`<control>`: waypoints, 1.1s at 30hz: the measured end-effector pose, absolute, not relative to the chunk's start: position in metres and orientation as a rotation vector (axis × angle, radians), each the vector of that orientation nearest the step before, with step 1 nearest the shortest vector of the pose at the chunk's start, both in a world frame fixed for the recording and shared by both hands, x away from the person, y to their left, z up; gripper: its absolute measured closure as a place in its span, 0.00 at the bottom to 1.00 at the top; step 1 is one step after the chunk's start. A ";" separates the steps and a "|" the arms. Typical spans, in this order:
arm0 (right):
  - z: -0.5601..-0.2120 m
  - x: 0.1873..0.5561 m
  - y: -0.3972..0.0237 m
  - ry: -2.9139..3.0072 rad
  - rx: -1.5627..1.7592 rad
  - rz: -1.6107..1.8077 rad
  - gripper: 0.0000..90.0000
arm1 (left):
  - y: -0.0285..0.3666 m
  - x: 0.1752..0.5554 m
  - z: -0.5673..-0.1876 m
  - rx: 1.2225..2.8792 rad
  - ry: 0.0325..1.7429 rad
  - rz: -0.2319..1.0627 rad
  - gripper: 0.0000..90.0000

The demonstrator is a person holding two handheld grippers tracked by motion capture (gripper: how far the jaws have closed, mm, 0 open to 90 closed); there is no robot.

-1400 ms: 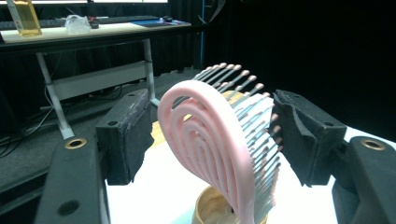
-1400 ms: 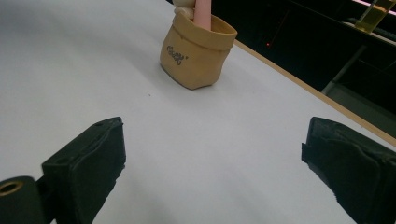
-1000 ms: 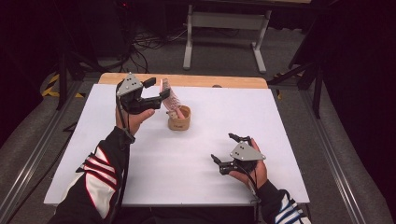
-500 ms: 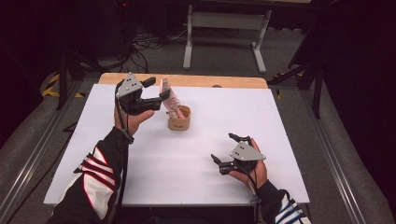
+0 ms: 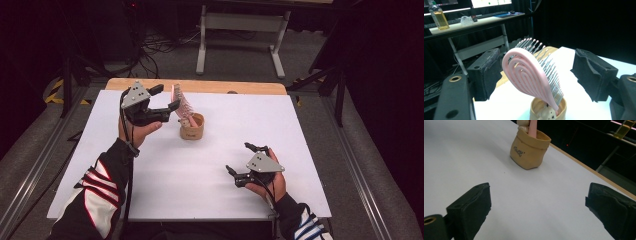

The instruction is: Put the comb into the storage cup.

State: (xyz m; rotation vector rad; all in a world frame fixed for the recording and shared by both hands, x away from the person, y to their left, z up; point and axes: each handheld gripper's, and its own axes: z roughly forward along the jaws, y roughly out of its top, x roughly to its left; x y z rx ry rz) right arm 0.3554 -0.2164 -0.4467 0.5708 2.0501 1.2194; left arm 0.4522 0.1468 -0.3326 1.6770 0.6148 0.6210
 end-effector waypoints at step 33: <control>-0.445 0.355 -0.216 2.040 0.568 1.219 0.07 | 0.154 0.435 -0.351 1.738 0.579 0.664 0.13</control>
